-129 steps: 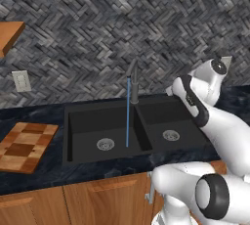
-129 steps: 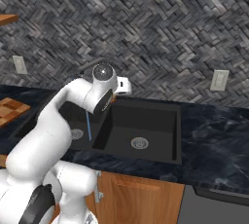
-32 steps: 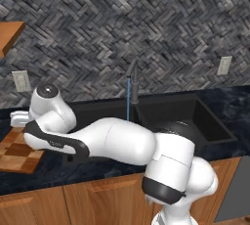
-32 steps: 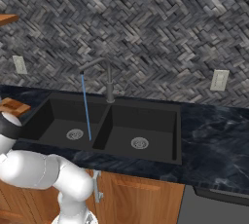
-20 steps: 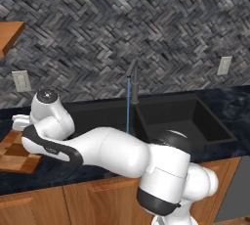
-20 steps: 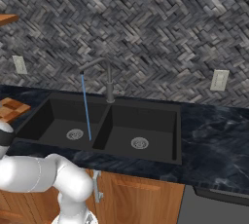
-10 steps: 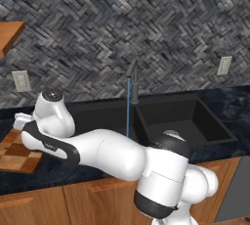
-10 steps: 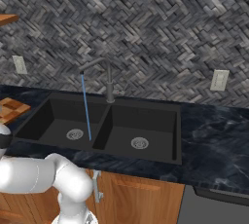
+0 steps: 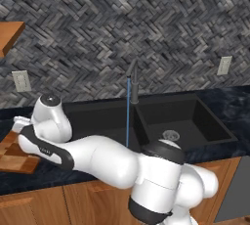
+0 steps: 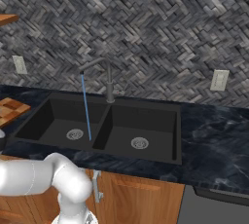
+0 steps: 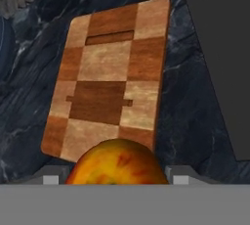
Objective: Pick the peach from the sink and place it on the cutting board to airdry. Then turn off the sink faucet.
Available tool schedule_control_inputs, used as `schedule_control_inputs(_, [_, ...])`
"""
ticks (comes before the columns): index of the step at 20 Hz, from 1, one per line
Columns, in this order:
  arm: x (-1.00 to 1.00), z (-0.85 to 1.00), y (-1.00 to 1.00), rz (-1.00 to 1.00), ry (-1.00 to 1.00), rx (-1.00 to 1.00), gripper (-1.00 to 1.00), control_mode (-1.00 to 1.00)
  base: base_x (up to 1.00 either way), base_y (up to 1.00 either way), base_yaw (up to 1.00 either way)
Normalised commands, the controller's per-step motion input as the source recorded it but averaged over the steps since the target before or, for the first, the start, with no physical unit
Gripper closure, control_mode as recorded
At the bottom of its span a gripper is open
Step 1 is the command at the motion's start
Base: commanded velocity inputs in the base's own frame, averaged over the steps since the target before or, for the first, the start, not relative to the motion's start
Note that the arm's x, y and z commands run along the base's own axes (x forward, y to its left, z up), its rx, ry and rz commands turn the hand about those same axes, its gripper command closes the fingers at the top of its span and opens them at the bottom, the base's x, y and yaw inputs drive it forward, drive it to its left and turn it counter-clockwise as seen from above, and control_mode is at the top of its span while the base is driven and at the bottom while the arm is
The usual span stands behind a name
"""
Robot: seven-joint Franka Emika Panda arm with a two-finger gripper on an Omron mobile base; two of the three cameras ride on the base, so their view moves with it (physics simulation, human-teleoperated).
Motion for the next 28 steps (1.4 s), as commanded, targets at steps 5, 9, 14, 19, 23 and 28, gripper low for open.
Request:
schedule_control_inputs(5, [0.00, -0.12, 0.09, -0.04, 0.01, 0.00, 1.00, -1.00, 0.00, 0.00, 0.00])
schedule_control_inputs(9, [0.00, -0.19, 0.09, -0.04, 0.03, 0.00, 1.00, -1.00, 0.00, 0.00, 0.00])
schedule_control_inputs(14, [0.00, -0.11, 0.10, -0.04, 0.04, 0.00, 1.00, -1.00, 0.00, 0.00, 0.00])
schedule_control_inputs(19, [0.00, -0.09, 0.12, -0.03, 0.04, 0.00, 1.00, -1.00, 0.00, 0.00, 0.00])
schedule_control_inputs(23, [0.03, -0.06, 0.12, -0.04, 0.04, 0.00, 1.00, -1.00, 0.00, 0.00, 0.00])
schedule_control_inputs(28, [0.13, -0.08, 0.08, -0.04, 0.05, 0.00, 1.00, -1.00, 0.00, 0.00, 0.00])
